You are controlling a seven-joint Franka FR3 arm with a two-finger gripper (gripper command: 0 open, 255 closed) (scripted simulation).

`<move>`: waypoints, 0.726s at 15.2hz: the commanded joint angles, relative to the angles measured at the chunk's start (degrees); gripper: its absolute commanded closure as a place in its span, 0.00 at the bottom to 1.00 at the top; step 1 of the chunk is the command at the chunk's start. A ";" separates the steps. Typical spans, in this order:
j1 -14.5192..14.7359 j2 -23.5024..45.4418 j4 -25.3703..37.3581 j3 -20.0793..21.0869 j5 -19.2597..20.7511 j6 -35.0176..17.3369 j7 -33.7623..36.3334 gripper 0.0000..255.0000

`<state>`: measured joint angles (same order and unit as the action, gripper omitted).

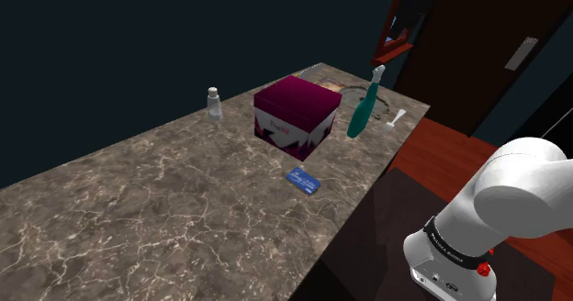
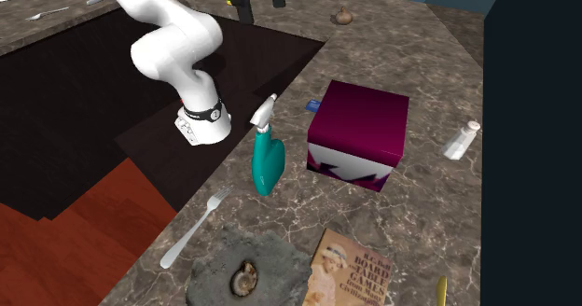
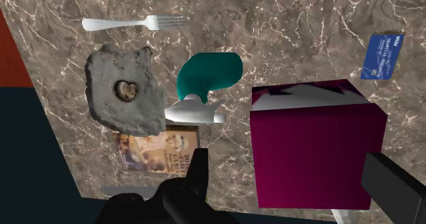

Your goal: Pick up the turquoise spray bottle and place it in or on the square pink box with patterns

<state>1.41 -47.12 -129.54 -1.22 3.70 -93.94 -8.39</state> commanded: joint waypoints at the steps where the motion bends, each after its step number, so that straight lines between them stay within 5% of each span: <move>1: 0.00 0.00 0.00 0.00 0.00 0.00 0.00 0.00; 11: -19.20 -2.78 -20.88 21.72 0.38 -22.69 51.73 0.00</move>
<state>-15.70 -49.91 -148.80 17.87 4.14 -114.80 36.76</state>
